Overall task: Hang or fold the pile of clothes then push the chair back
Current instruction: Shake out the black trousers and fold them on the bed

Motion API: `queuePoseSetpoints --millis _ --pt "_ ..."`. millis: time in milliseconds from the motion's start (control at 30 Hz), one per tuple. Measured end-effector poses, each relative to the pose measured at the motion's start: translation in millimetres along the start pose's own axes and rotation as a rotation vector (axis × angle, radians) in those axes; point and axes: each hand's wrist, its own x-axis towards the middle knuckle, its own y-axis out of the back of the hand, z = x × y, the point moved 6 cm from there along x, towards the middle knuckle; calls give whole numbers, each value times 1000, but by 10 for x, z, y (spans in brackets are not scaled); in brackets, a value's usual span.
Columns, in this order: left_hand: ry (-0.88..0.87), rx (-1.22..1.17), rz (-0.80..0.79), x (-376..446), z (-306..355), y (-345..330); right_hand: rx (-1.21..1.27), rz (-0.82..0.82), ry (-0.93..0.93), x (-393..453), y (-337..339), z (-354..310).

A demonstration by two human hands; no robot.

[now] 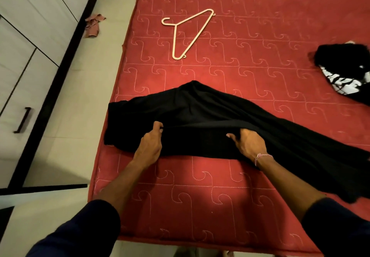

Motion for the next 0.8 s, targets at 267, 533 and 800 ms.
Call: queuePoseSetpoints --millis 267,533,800 --pt "-99 150 -82 -96 -24 -169 186 125 -279 -231 6 373" --pt "-121 403 -161 -103 -49 -351 -87 51 -325 -465 -6 490" --pt "-318 640 -25 327 688 -614 -233 -235 -187 -678 -32 532"
